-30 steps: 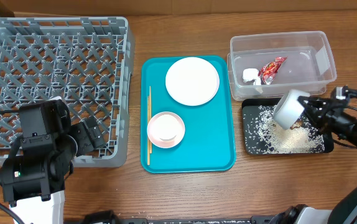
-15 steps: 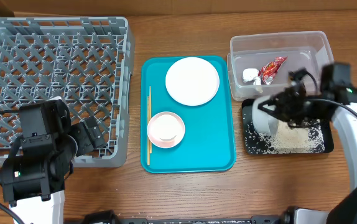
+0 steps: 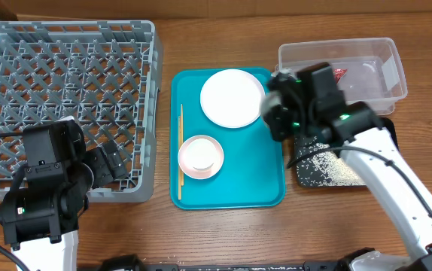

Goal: Sort waste into correct bins and load items into the dishwasher
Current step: 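Carry the emptied bowl back and set it on the teal tray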

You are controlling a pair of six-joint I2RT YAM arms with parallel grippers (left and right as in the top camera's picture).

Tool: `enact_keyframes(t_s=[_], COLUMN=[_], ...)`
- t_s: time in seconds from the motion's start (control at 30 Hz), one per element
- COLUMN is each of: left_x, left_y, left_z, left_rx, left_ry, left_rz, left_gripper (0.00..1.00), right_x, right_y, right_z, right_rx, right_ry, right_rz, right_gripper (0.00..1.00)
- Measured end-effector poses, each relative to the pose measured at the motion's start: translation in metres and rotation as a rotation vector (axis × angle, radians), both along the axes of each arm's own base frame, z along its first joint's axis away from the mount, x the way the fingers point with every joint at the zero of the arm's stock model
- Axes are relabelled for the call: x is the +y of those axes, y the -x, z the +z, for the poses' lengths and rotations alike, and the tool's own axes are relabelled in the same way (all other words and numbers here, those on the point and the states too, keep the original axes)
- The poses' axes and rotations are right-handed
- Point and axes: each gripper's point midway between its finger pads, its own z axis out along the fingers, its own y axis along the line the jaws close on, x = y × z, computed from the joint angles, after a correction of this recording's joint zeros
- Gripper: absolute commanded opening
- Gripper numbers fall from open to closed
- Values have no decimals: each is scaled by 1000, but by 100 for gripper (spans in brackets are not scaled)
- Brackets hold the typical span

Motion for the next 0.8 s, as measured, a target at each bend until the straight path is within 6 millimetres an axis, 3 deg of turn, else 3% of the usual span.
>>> enact_keyframes(t_s=[0.13,0.23,0.3,0.47,0.67,0.77,0.8], left_x=[0,0,0,0,0,0,0], left_y=[0,0,0,0,0,0,0], left_z=[0,0,0,0,0,0,0], left_rx=[0,0,0,0,0,0,0], left_ry=[0,0,0,0,0,0,0], left_rz=[0,0,0,0,0,0,0], left_gripper=[100,100,100,100,100,100,100], right_x=[37,50,56,64,71,71,71], right_y=[-16,-26,-35,-51,-54,-52,-50], right_z=[16,11,-2,-55,-110,-116,-116], right_rx=[-177,-217,-218,-154,-65,-43,-33], right_ry=[11,15,27,76,101,100,102], right_rz=[62,77,79,77,101,102,106], right_gripper=[4,4,4,4,6,43,45])
